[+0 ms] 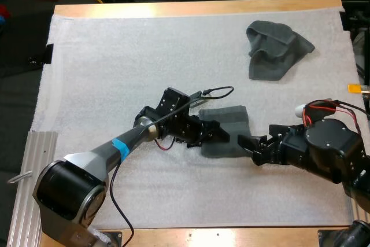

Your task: Pick towel from pile, fold and stack

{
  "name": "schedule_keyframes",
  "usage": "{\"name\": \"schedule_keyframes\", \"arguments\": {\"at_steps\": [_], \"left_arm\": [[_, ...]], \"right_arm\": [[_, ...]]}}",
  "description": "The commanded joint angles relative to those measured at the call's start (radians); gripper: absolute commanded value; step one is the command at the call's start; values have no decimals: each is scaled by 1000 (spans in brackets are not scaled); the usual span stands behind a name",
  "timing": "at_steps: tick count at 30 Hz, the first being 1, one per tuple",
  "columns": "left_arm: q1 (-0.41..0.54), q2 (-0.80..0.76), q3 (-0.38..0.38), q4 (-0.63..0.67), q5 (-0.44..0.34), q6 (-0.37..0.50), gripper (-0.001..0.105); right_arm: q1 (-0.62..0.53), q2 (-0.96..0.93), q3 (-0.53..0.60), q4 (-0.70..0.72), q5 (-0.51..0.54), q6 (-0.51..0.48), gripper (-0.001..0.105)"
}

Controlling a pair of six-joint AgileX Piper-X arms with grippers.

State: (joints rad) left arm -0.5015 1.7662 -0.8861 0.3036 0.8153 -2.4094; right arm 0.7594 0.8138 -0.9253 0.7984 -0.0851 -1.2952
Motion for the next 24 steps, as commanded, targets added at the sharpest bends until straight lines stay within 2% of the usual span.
{"name": "schedule_keyframes", "arguments": {"at_steps": [1, 3, 4, 6, 7, 13, 16, 20, 22, 24], "left_arm": [[-8, -1, -8, -18, 0, -9, 51], [-12, -1, -8, -22, -11, -4, 32], [-12, -1, -8, -22, -9, 8, 25], [-12, -1, -8, -20, 11, 73, 5], [-12, -1, -8, -15, 11, 82, 0], [-9, -1, -8, 16, 14, 134, 0], [10, -5, -16, 76, 10, 187, 0], [63, -4, -31, 201, 5, 264, 0], [95, -4, -40, 263, -24, 313, 0], [140, -4, -55, 363, -77, 399, 0]], "right_arm": [[2, -5, -2, -1, -8, -2, 82], [2, -5, -2, -1, -8, -2, 82], [2, -5, -2, -1, -8, -2, 82], [2, -5, -2, -1, -8, -2, 82], [2, -5, -2, -1, -8, -2, 82], [2, -5, -2, -1, -9, 20, 82], [2, -5, -2, -1, -9, 36, 82], [2, -5, -2, -1, -9, 36, 82], [2, -5, -2, -1, -9, 36, 82], [2, -5, -2, -1, -9, 36, 82]]}}
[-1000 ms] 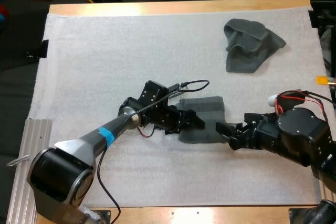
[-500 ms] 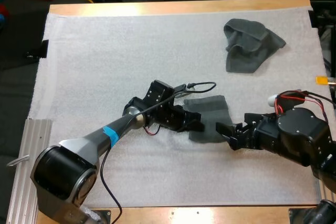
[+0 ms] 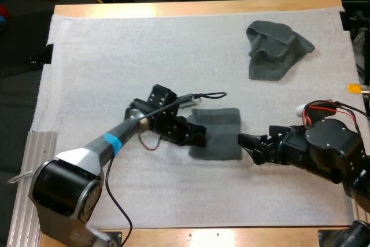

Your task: Pick towel from pile, fold and stack

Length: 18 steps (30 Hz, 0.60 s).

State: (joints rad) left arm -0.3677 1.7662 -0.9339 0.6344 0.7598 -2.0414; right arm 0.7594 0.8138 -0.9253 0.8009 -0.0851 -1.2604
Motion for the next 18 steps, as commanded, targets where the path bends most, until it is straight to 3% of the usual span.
{"name": "schedule_keyframes", "arguments": {"at_steps": [1, 4, 9, 14, 18], "left_arm": [[19, -4, -12, 61, -35, 51, 0], [70, -4, -44, 181, -125, 168, 0], [150, -4, -111, 369, -337, 337, 0], [218, -8, -136, 445, -455, 394, 0], [291, -36, -136, 467, -480, 406, 0]], "right_arm": [[2, -5, -2, -3, -9, 1, 82], [2, -5, 1, -3, -9, 1, 82], [2, -3, 1, -3, -9, 1, 82], [2, -3, 1, -3, -9, 1, 82], [2, -3, 1, -3, -9, 1, 82]]}}
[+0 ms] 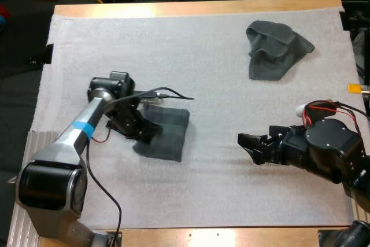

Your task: Pick towel from pile, fold and stack

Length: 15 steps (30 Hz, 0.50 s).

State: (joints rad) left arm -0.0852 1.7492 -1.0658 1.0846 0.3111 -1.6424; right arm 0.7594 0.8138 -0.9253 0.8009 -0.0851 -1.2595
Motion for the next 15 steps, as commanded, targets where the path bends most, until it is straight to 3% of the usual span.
{"name": "schedule_keyframes", "arguments": {"at_steps": [1, 13, 15], "left_arm": [[18, -28, -4, 16, -35, 8, 0], [192, -156, -4, 45, -252, 82, 0], [202, -156, -4, 45, -322, 94, 0]], "right_arm": [[2, -3, 1, -3, -9, 0, 82], [2, -3, 1, -3, -9, 0, 82], [2, -3, 1, -3, -9, 0, 82]]}}
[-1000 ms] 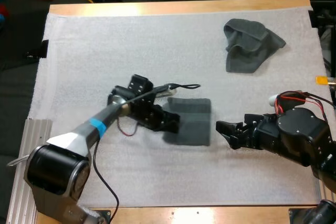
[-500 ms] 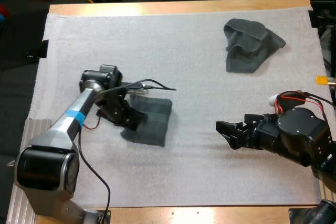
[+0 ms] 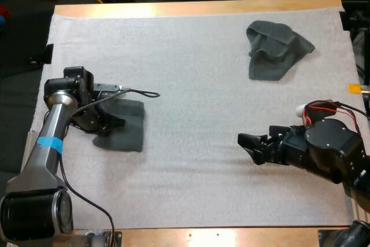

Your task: Pick towel from pile, fold and stack

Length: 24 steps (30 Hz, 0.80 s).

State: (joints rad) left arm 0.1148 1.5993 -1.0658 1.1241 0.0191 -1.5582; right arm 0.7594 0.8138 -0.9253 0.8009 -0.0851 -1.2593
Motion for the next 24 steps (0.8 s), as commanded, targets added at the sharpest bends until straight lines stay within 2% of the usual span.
{"name": "schedule_keyframes", "arguments": {"at_steps": [1, 3, 6, 11, 14, 16, 21, 22, 24], "left_arm": [[2, -6, -4, 5, -53, 14, 0], [1, -6, -4, 5, -120, 16, 0], [1, -6, -4, -2, -181, 16, 0], [1, -6, -4, -7, -215, 6, 0], [4, -6, -2, -10, -267, -9, 0], [13, -6, -2, -9, -266, -15, 0], [67, -6, 1, 2, -207, -30, 0], [75, -6, 1, 3, -202, -31, 1], [96, -6, 1, 5, -180, -37, 10]], "right_arm": [[2, -3, 1, -3, -9, 0, 82], [2, -3, 1, -3, -9, 0, 82], [2, -3, 1, -3, -9, 0, 82], [2, -3, 1, -3, -31, 0, 82], [2, -3, 1, -3, -31, 0, 82], [2, -3, 1, -3, -31, 0, 82], [2, -3, 1, -3, -31, 0, 82], [2, -3, 1, -3, -31, 0, 82], [2, -3, 1, -3, -31, 0, 82]]}}
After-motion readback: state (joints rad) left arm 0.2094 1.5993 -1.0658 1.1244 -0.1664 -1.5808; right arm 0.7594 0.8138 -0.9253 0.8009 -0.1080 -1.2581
